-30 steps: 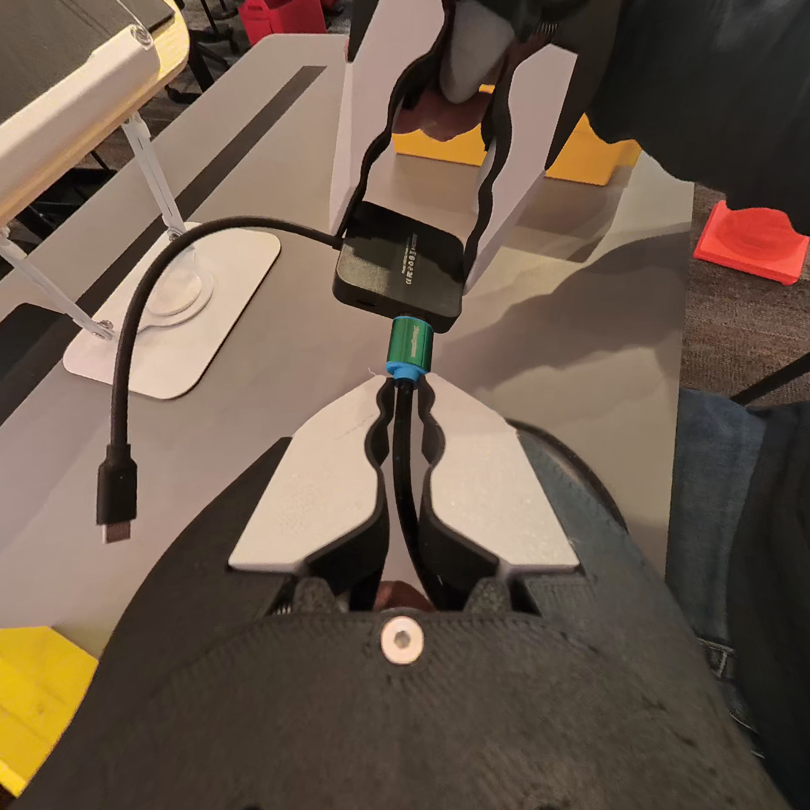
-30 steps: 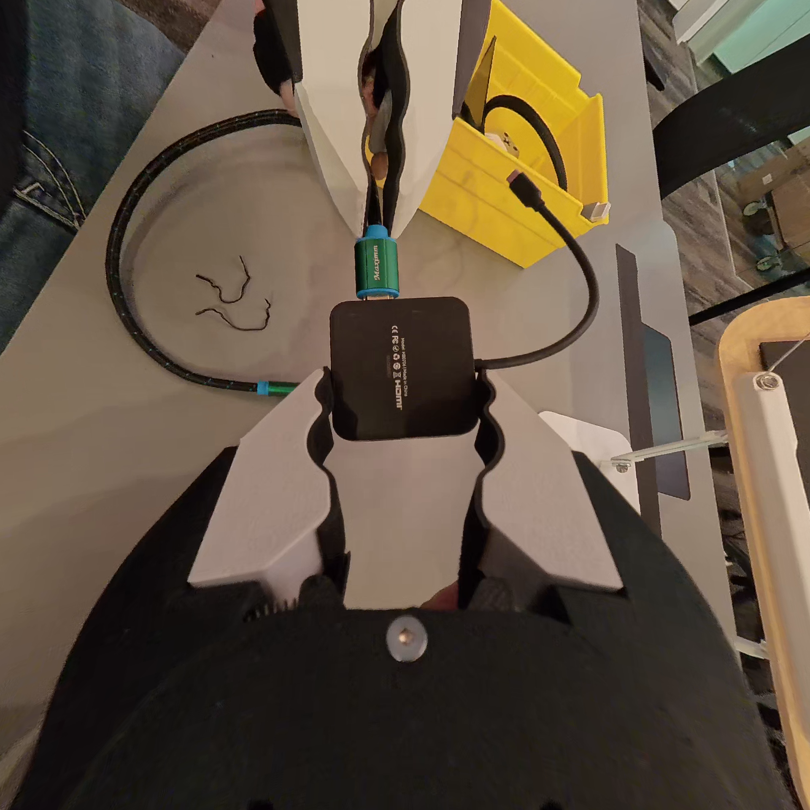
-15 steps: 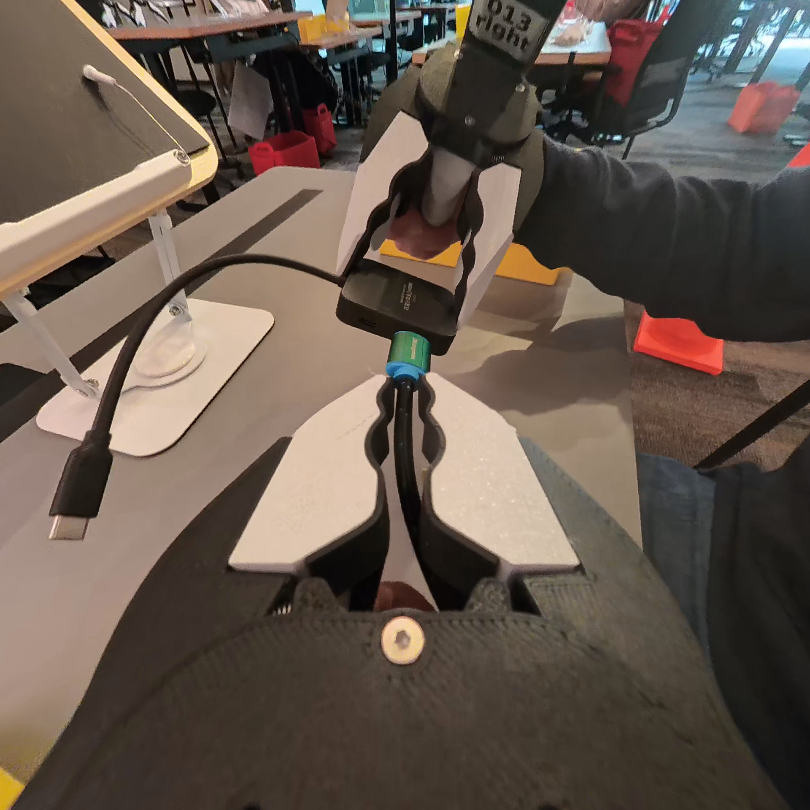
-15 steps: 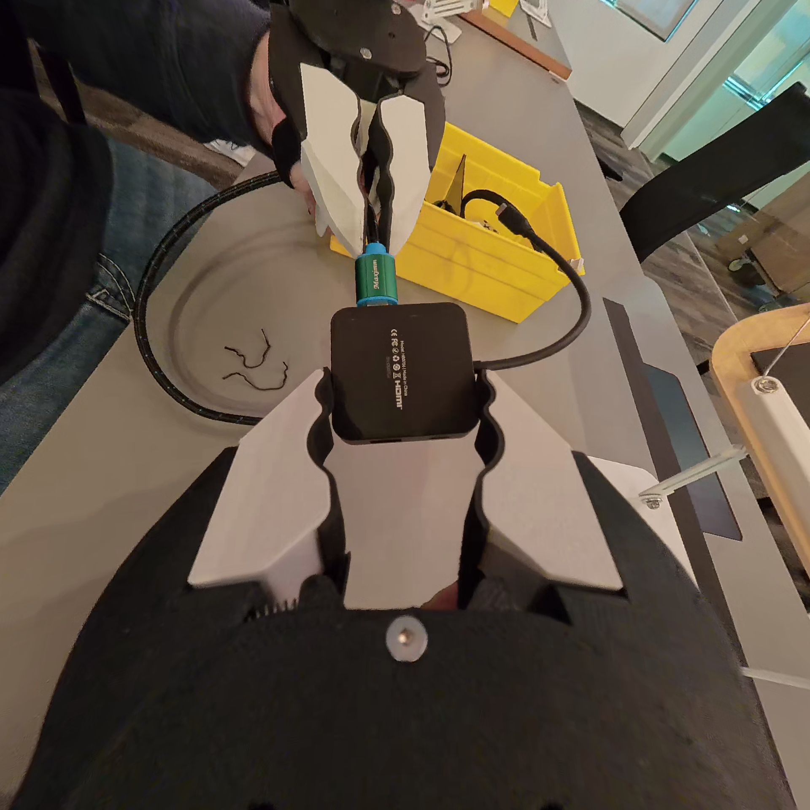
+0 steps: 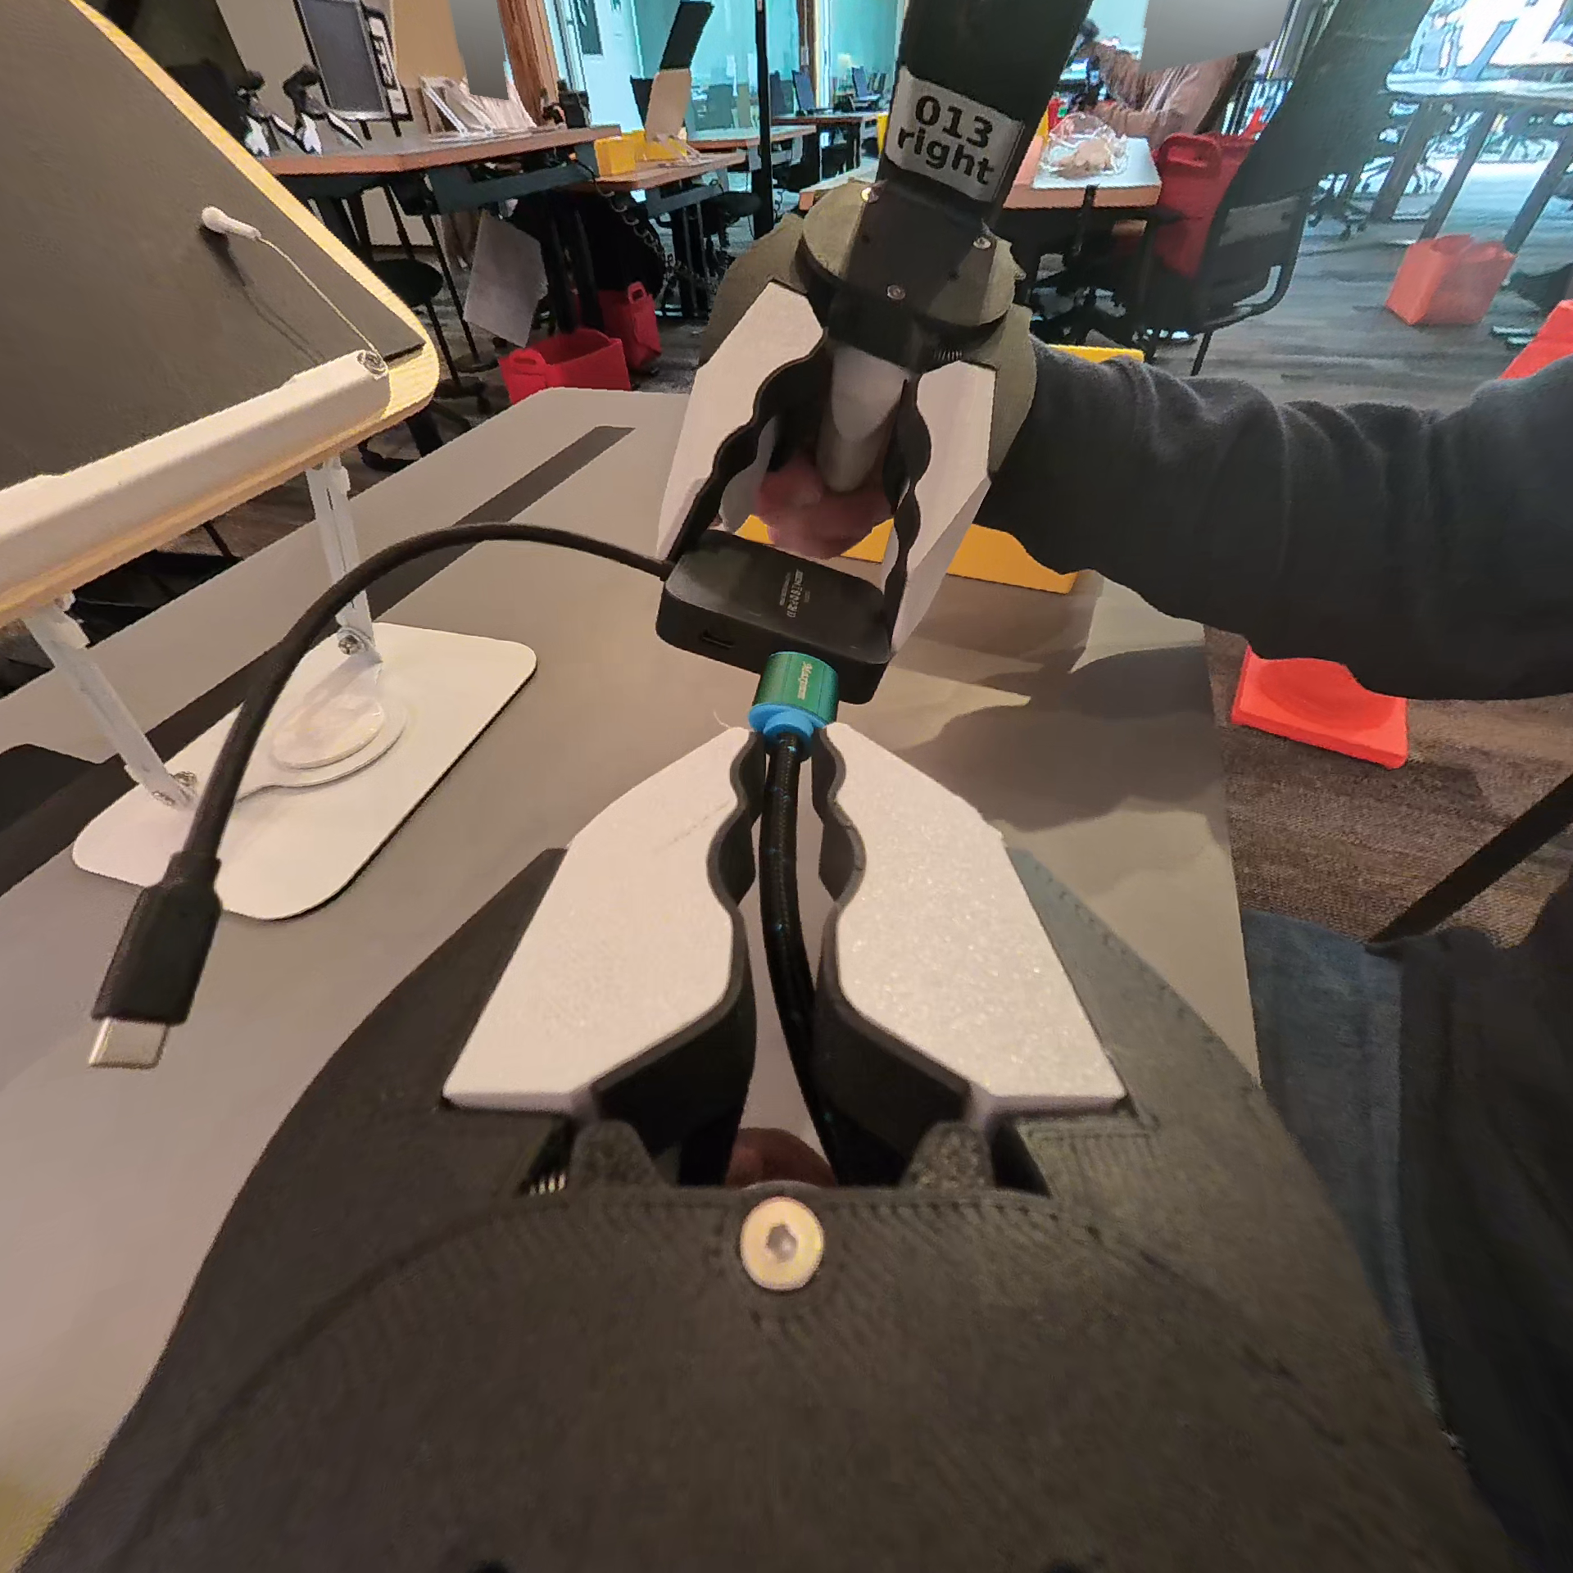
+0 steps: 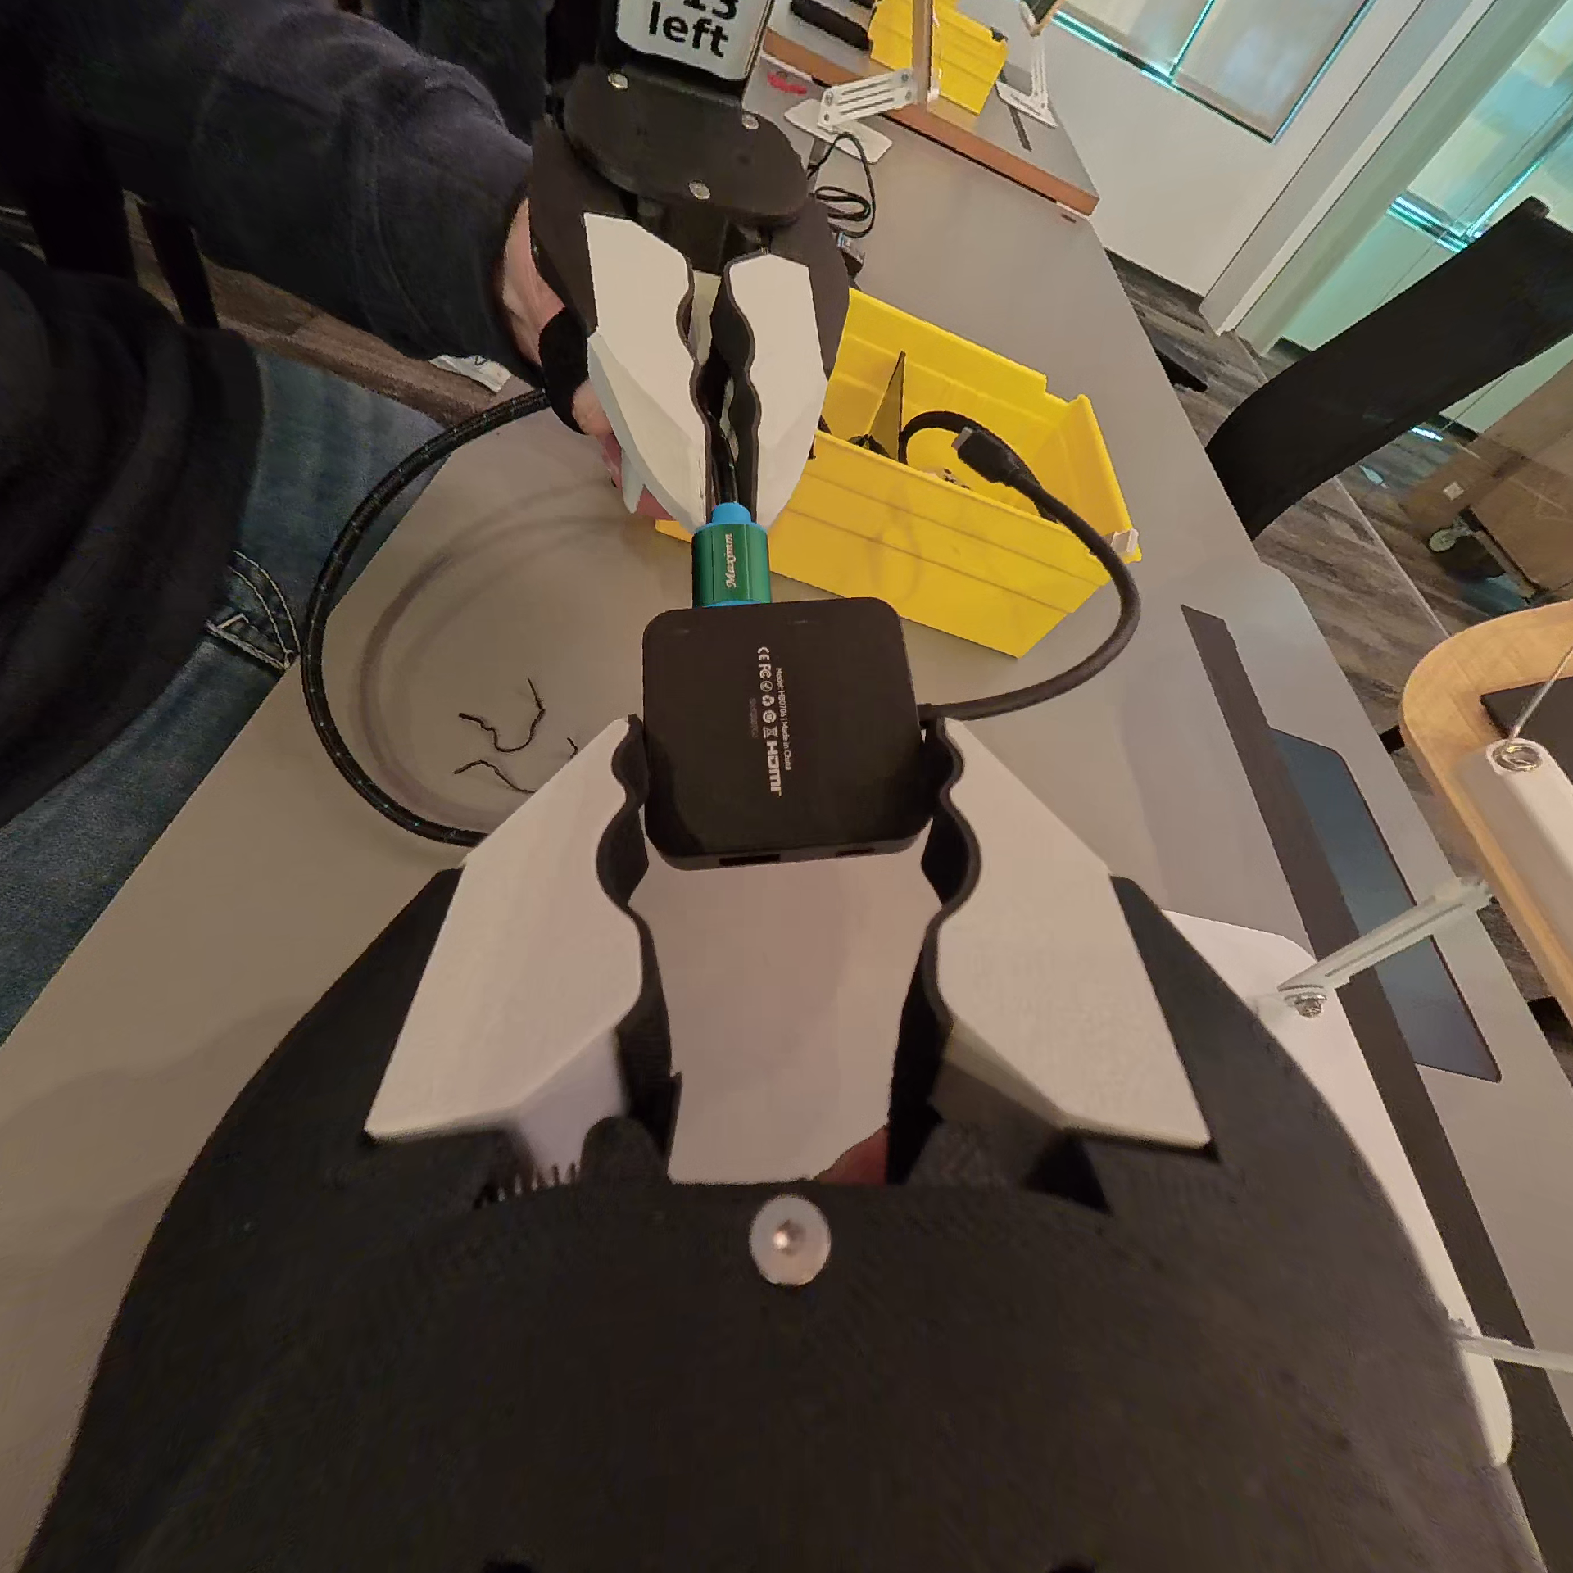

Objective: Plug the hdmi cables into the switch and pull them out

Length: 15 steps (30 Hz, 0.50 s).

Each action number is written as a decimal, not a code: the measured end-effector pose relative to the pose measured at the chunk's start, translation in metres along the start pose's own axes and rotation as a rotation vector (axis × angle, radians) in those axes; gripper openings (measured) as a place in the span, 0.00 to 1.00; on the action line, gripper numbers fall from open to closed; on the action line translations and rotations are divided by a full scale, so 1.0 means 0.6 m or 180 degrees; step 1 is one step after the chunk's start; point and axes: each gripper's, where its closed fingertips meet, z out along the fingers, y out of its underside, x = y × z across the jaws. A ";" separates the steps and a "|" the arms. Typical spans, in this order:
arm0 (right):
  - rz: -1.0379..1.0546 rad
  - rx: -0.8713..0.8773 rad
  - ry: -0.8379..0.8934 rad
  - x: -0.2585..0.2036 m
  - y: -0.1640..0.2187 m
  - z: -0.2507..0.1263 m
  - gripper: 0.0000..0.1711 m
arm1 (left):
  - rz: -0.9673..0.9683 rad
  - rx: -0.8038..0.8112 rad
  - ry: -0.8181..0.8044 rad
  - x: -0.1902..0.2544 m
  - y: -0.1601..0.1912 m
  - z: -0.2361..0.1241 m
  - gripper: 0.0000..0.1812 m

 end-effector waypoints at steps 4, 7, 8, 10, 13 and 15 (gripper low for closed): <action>0.0022 -0.0003 0.0005 0.001 0.001 0.003 0.37 | 0.0015 -0.0003 -0.0031 0.000 0.003 0.002 0.05; 0.0017 -0.0034 0.0021 0.002 0.005 0.005 0.37 | 0.0033 -0.0028 -0.0056 -0.002 0.006 0.002 0.05; 0.0021 -0.0027 0.0040 0.002 0.004 0.004 0.37 | 0.0032 -0.0040 -0.0050 -0.002 0.006 0.002 0.05; 0.0051 -0.0013 0.0121 0.006 -0.001 0.000 0.37 | 0.0013 -0.0019 -0.0068 -0.006 -0.003 0.000 0.05; 0.0108 -0.0048 0.0302 0.014 -0.006 -0.008 0.37 | 0.0038 0.0060 -0.0239 -0.019 -0.021 -0.007 0.14; 0.0143 -0.0050 0.0446 0.019 -0.011 -0.021 0.37 | 0.0049 0.0150 -0.0373 -0.033 -0.033 -0.021 0.20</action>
